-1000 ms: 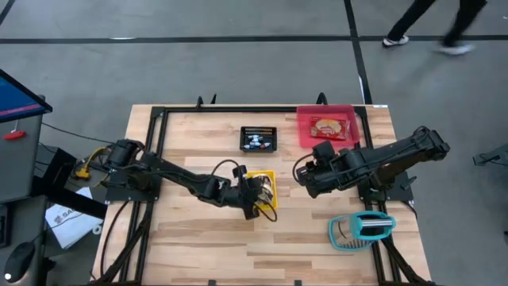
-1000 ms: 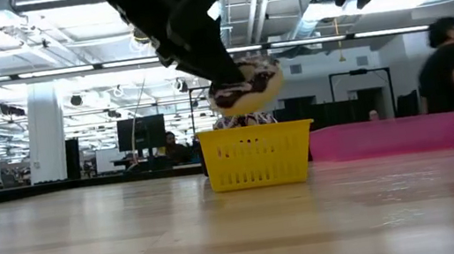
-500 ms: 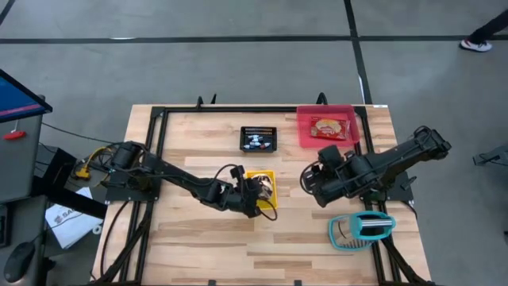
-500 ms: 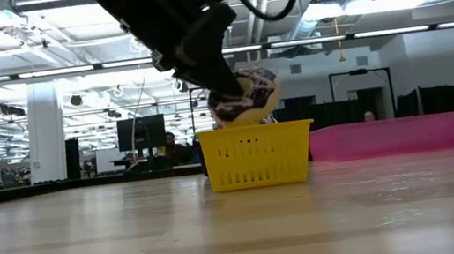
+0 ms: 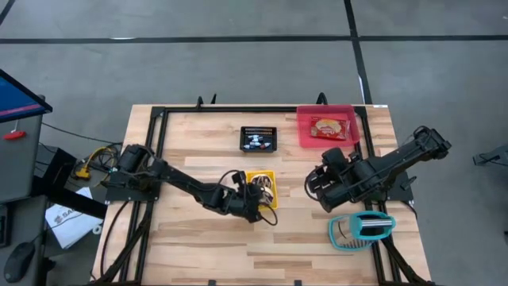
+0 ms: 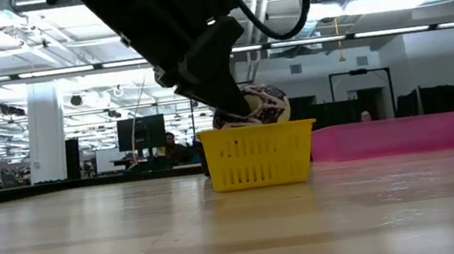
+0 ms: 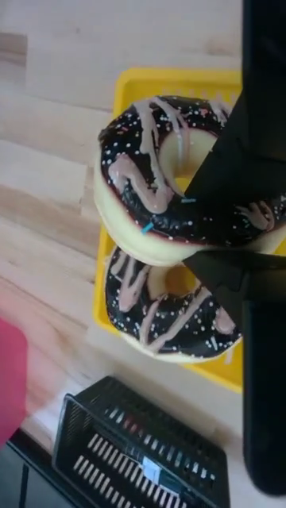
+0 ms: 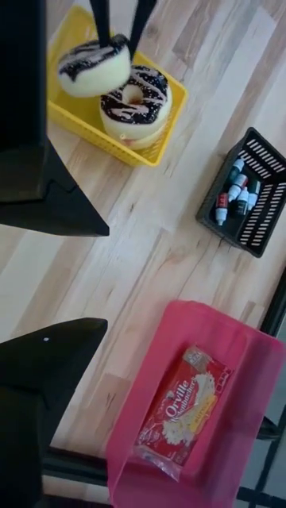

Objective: Pick & Place Food Item
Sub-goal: Put the black donut into the yellow bin

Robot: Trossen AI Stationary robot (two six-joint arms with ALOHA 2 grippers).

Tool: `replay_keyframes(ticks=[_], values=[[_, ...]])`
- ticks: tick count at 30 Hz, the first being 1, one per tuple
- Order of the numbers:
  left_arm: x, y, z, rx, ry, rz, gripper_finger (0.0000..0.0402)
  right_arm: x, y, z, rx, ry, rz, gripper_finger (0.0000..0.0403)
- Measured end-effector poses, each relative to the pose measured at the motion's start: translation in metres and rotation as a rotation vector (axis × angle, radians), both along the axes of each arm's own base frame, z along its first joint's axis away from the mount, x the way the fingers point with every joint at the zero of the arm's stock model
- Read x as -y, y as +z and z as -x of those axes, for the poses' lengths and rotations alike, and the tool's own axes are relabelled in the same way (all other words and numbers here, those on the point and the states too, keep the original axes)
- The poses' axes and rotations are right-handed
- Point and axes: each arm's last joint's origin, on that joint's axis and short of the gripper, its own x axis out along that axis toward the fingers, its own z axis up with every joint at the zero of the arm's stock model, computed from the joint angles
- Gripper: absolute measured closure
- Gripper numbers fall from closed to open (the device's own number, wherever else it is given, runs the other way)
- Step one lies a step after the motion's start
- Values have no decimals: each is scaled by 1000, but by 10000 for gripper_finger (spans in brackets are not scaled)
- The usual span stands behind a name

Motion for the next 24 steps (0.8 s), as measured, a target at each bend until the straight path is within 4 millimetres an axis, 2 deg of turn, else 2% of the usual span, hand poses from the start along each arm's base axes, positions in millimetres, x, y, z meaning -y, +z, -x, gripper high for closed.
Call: replay_keyframes(ticks=[14,24], values=[[-3,-1,2,-45,-21,-24,263,-2,0,2,-9,12,7,232],[-4,20,5,-3,-42,-11,237,-2,0,2,-9,12,7,232]])
